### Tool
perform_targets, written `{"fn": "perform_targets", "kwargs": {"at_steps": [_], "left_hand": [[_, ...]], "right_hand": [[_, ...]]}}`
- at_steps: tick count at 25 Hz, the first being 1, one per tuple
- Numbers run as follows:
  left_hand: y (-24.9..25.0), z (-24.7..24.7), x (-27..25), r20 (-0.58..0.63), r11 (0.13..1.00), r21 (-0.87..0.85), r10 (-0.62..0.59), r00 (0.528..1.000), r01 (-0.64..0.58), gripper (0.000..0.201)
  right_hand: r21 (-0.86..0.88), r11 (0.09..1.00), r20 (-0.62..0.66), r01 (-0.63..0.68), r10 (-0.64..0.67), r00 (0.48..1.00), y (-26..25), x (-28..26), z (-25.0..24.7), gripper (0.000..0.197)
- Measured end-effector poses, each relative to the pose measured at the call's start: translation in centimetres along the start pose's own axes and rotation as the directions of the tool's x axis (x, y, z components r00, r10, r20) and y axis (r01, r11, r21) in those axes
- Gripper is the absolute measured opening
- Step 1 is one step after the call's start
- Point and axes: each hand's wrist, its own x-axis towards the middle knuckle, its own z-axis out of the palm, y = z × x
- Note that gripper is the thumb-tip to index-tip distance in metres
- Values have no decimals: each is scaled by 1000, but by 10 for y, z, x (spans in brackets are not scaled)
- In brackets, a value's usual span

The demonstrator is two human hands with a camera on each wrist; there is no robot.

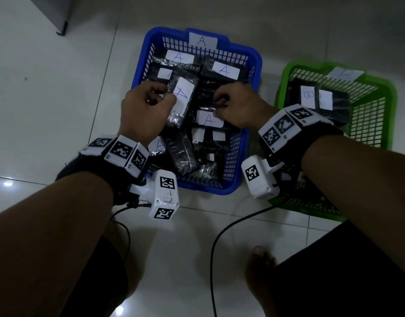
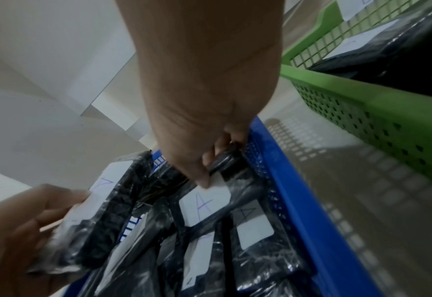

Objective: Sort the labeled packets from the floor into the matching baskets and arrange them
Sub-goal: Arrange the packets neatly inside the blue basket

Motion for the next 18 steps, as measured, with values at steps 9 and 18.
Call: {"fn": "perform_targets", "kwargs": {"at_steps": [9,18], "left_hand": [[8,16,-10,378,999,19,37,925,-47,23],[-17,11,-26,734,410,525,226,641,-746,65]], "right_hand": [[439,890,42,-124,117,992,-7,1,-5,18],[254,964,-107,73,-47,993,10,-5,-2,28]]}}
